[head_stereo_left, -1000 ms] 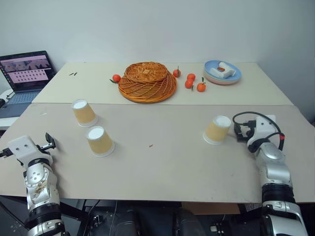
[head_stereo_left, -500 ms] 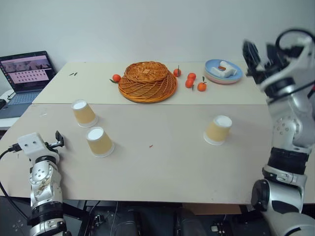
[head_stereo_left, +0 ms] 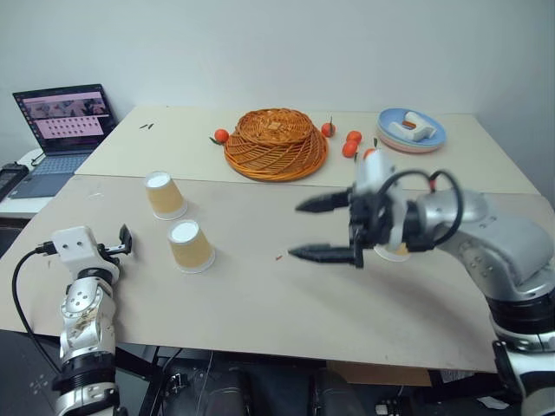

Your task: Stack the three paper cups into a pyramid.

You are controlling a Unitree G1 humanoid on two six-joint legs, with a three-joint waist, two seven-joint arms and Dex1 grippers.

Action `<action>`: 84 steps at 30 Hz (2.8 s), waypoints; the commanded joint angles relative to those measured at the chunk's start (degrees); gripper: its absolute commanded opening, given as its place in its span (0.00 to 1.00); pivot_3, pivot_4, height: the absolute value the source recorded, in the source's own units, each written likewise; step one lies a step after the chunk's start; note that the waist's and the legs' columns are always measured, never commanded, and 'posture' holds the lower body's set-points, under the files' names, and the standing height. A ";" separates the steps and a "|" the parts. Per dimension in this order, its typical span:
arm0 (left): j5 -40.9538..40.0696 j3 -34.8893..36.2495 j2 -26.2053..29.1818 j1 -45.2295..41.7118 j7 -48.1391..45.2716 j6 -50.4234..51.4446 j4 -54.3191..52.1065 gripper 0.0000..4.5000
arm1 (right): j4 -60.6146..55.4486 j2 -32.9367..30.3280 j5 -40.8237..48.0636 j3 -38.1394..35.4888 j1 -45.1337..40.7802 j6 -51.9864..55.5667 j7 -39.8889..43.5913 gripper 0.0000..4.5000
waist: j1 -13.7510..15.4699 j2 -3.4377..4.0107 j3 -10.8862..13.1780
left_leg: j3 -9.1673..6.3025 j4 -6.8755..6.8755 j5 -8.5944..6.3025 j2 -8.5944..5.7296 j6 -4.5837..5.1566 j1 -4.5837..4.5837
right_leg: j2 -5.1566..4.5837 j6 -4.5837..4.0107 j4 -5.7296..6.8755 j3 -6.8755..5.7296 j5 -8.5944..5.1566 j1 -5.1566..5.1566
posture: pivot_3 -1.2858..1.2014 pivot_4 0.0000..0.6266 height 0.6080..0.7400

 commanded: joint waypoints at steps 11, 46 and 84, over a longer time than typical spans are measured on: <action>-12.99 8.70 24.36 17.34 -30.58 17.94 -23.69 0.99 | 3.27 4.69 -7.40 -0.67 0.87 -6.31 0.47 1.00 | -0.73 -0.16 0.40 | -0.11 -0.55 0.03 0.23 -0.06 0.25 | -0.32 -0.31 0.08 -1.01 -0.21 0.08 | 0.52 0.24 0.13; -9.73 -13.61 20.22 -12.49 -46.28 19.94 -8.67 0.88 | -1.23 5.02 -9.09 -5.35 4.13 -2.77 -5.36 1.00 | -0.84 -0.09 0.72 | -0.11 -0.34 0.17 0.11 -0.29 0.16 | -0.34 -0.28 0.05 -1.07 -0.22 0.10 | 0.52 0.24 0.13; 1.02 -35.61 -5.81 -32.76 -51.76 9.70 3.39 0.80 | 1.14 4.95 -12.20 -7.08 2.01 -2.07 -8.50 1.00 | -0.16 -0.10 0.73 | -0.31 -0.13 0.22 -0.48 -0.16 0.12 | -0.44 0.13 0.22 -0.47 -0.43 0.21 | 0.52 0.24 0.13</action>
